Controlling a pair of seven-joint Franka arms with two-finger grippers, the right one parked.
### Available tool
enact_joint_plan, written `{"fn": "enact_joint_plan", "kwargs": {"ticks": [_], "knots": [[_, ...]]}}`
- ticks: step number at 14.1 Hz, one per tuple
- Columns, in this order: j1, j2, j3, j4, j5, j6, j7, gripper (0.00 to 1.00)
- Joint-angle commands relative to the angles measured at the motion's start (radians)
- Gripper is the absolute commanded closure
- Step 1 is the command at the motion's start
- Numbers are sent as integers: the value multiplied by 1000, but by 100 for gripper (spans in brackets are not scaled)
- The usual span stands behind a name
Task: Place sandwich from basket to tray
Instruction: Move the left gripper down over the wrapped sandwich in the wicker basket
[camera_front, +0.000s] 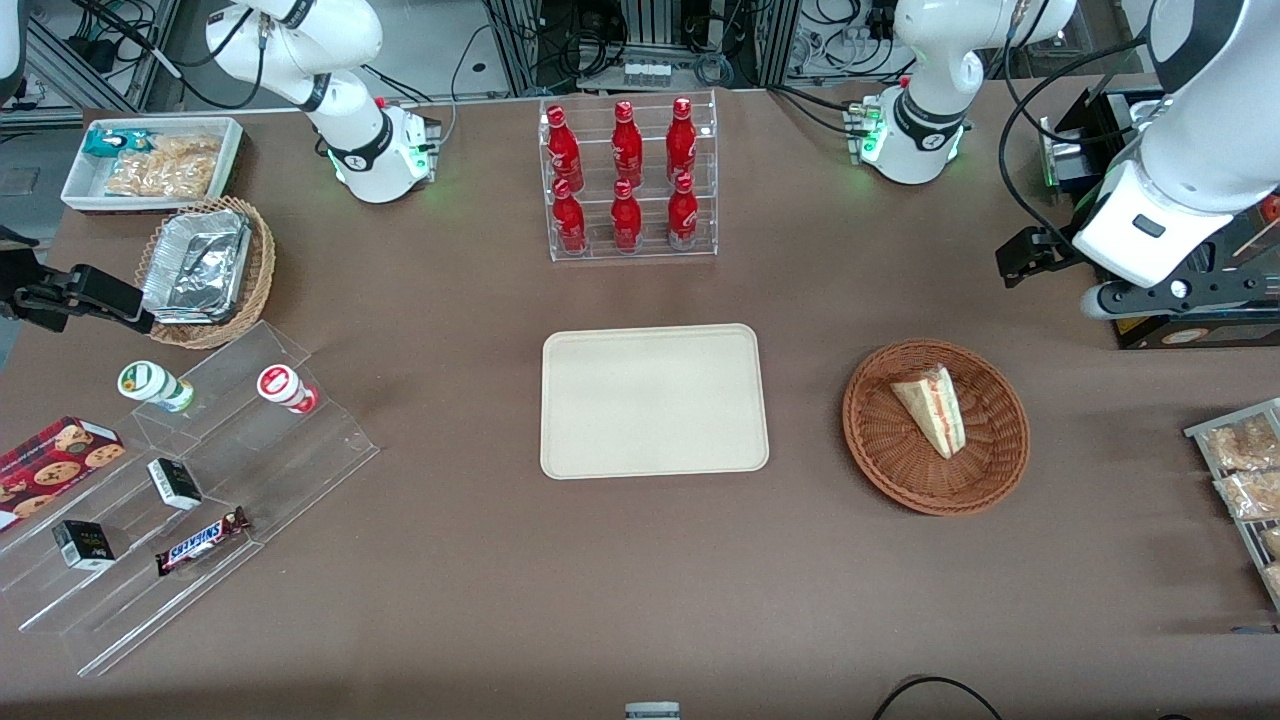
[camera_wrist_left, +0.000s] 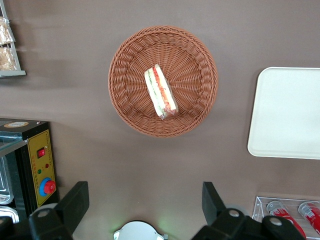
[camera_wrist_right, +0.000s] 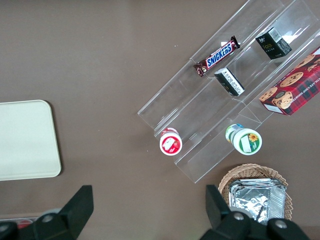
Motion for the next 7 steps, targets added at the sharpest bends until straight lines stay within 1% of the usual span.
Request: {"fn": "enact_joint_plan", "kwargs": {"ticks": [1,2,5,7], "knots": [[15,-3,-13,1,-37,-13,11,0],[15,-3,-11,0,-64,-11,13,0],[17,8,-8,-29,-60,-5,5,0],[18,14,-5,-92,-55,54,2,0]]}}
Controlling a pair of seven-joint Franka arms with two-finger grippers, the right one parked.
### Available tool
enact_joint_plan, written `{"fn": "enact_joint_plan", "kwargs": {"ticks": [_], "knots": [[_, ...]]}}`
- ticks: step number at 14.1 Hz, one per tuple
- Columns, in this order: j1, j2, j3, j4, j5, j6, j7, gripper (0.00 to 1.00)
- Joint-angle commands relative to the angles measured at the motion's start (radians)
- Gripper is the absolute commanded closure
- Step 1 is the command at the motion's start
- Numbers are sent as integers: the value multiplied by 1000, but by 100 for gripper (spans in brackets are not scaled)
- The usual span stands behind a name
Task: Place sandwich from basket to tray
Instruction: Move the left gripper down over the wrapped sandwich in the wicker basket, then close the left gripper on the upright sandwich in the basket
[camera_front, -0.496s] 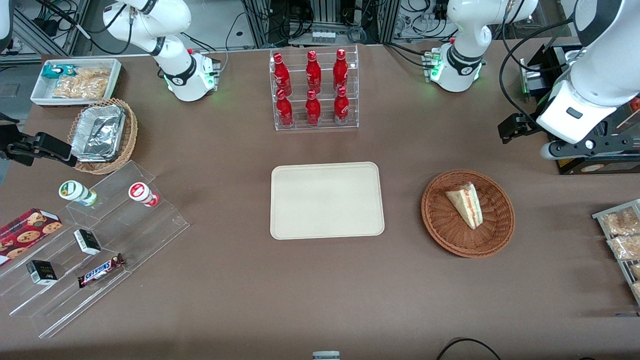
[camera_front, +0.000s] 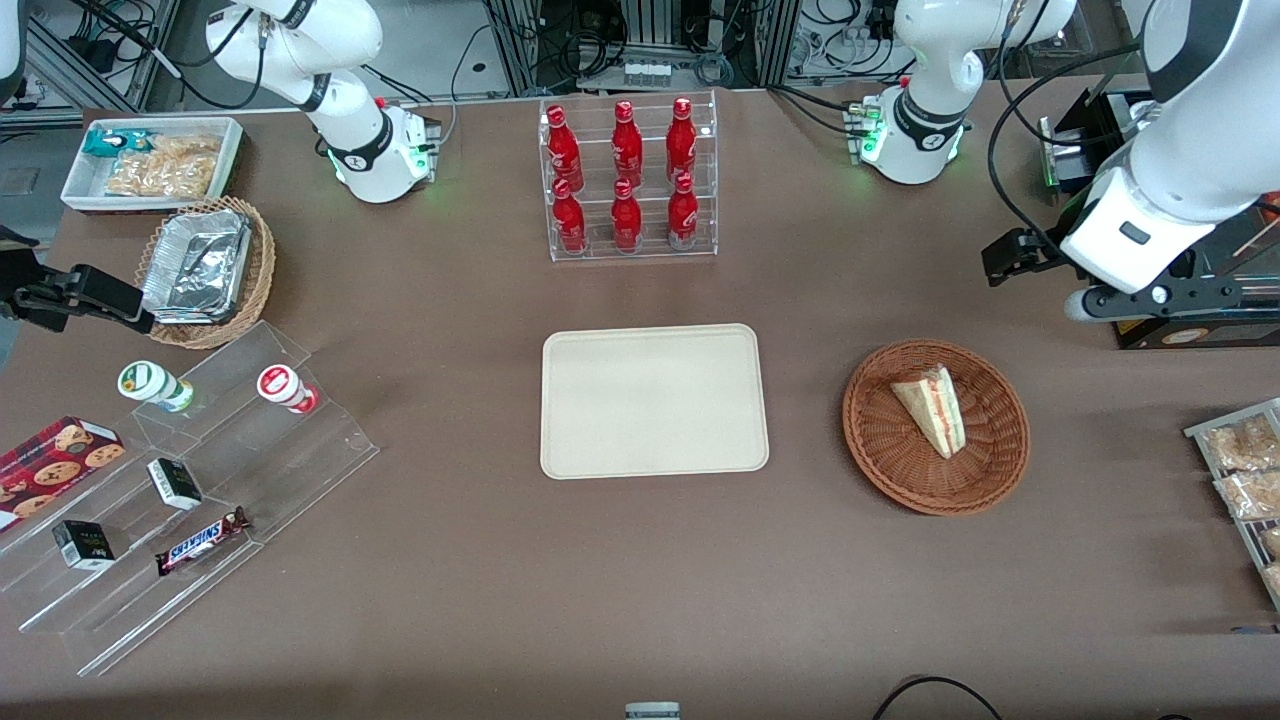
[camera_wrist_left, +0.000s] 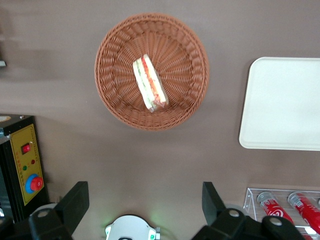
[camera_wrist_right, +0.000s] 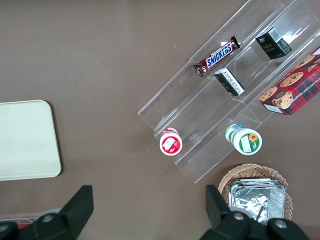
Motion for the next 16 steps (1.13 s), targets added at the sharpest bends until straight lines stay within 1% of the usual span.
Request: {"fn": "enact_joint_plan", "kwargs": {"ticks": [1,2,5,8,9,11,13,14,16], "knots": [[19,7,-7,-101,2,97,-3,0],[19,13,-6,-133,13,134,-4,0],[22,34,-3,-262,15,250,-7,0],[19,45,-3,-432,16,474,-97,0],[19,56,-1,-466,16,517,-124,0],[18,88,-1,-489,15,569,-165,0],[15,122,-1,-491,16,614,-321,0],[13,134,-1,-491,15,623,-363,0],[13,152,2,-494,16,640,-380,0]]}}
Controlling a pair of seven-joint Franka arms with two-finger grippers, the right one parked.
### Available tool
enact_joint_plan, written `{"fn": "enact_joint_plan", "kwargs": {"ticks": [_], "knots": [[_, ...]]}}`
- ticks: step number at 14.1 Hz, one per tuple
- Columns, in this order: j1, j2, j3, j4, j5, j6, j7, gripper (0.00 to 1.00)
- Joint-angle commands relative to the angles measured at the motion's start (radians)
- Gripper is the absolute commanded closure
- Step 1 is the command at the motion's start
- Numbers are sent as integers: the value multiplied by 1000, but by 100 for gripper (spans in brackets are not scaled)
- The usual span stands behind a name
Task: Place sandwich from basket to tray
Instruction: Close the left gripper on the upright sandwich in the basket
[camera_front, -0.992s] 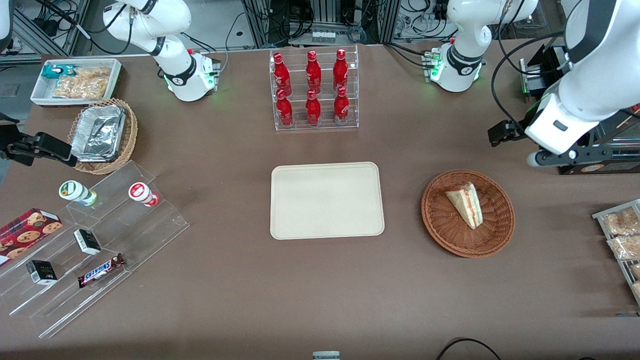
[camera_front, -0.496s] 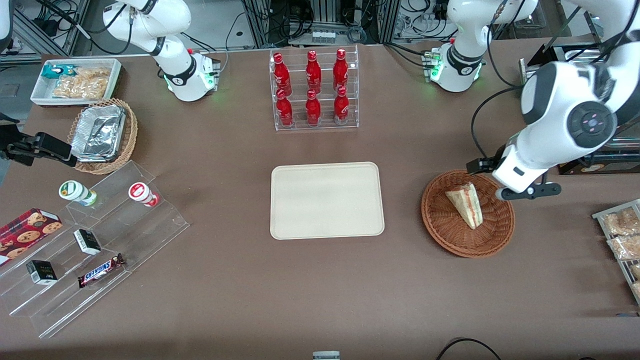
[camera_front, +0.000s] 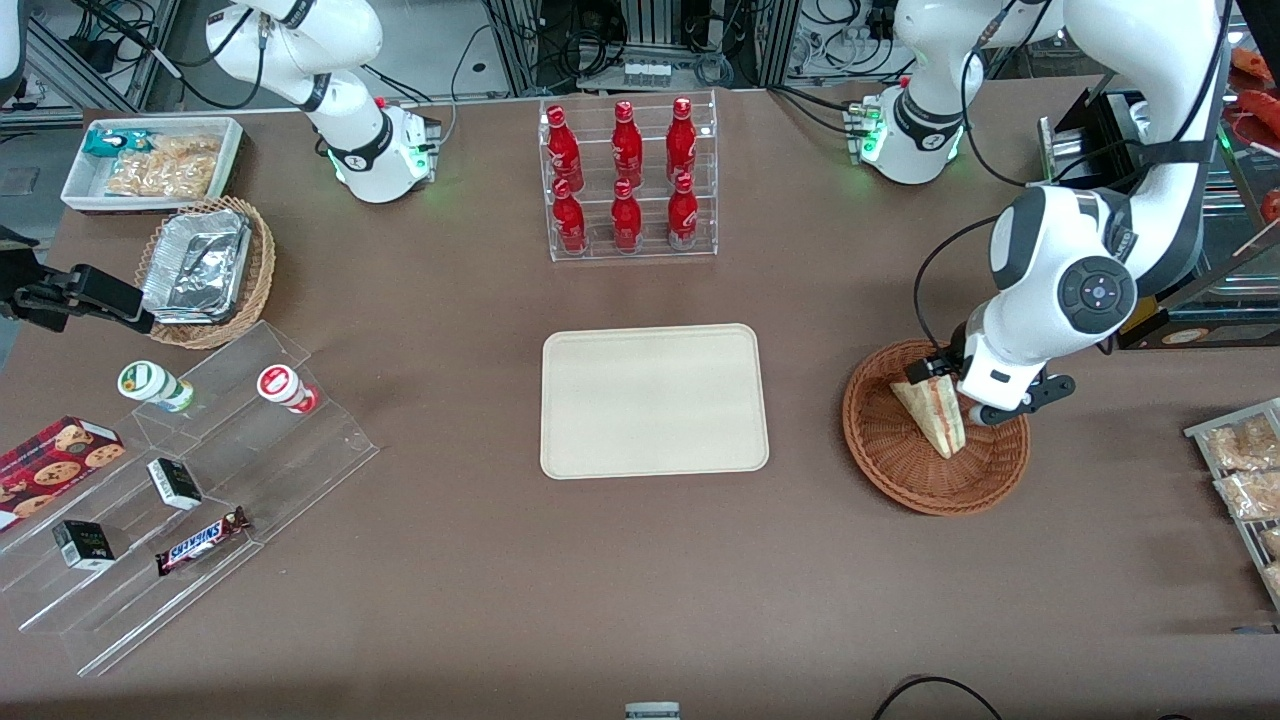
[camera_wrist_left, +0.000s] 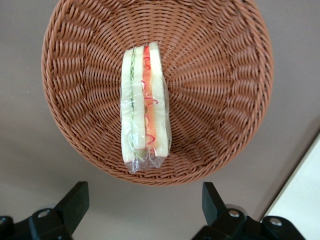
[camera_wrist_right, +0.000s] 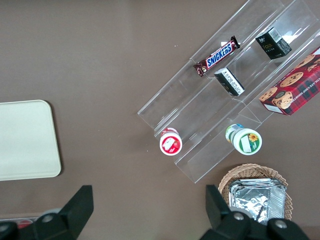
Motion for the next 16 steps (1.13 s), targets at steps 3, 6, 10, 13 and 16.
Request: {"fn": "enact_joint_plan", "kwargs": {"ticks": [3,6,10,13,16], "knots": [[3,44,-1,-27,11,124,-48,0],[5,87,14,-38,14,194,-46,0],[9,114,25,-50,13,211,-46,0],[9,128,30,-98,13,287,-53,0],[8,133,31,-107,7,307,-60,10]]}}
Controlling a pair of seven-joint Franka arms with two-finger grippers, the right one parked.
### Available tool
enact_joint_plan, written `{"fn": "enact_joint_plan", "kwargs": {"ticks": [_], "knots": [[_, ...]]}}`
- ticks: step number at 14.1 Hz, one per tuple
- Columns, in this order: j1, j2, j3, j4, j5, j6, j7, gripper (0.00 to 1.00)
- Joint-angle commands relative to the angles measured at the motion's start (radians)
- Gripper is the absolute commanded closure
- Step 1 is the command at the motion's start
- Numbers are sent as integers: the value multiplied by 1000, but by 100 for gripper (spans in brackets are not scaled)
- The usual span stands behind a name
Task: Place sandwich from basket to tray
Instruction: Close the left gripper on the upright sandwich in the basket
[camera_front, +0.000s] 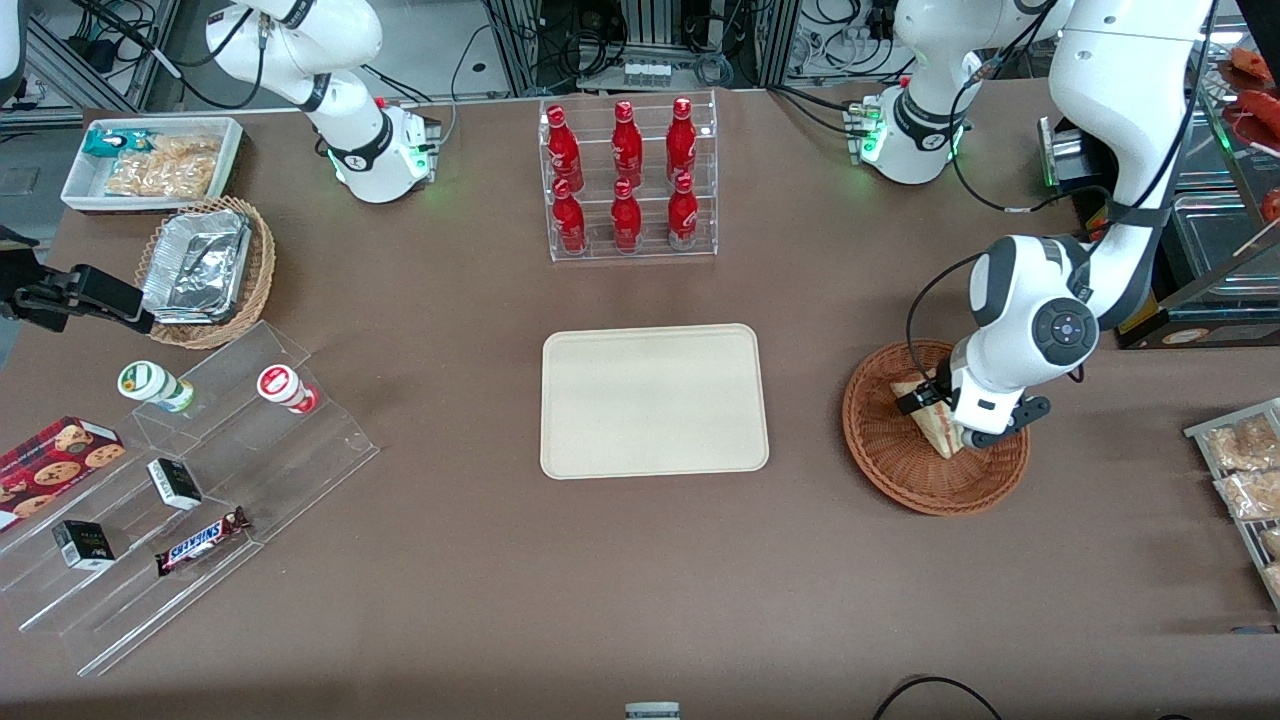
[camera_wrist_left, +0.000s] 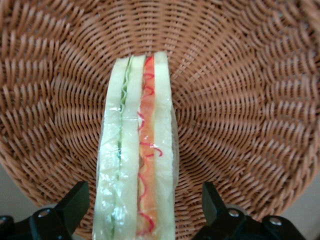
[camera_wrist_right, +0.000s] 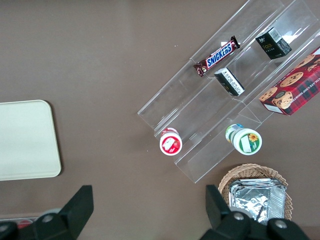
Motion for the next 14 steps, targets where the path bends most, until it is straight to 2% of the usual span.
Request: {"fn": "enact_joint_plan", "kwargs": {"ticks": [1,2,3,4,6,8,12,14], "knots": [[5,-8,-5,-13,7,21,-59,26],[5,-8,-5,-10,8,21,-82,43],[5,-8,-5,-7,8,17,-82,68],[5,-10,-5,-4,10,14,-71,84],[8,-13,-5,15,10,11,-47,91],[8,-22,-7,35,13,-5,-42,93],[2,-45,-23,151,7,-118,25,93],[2,-47,-92,217,8,-184,63,92]]}}
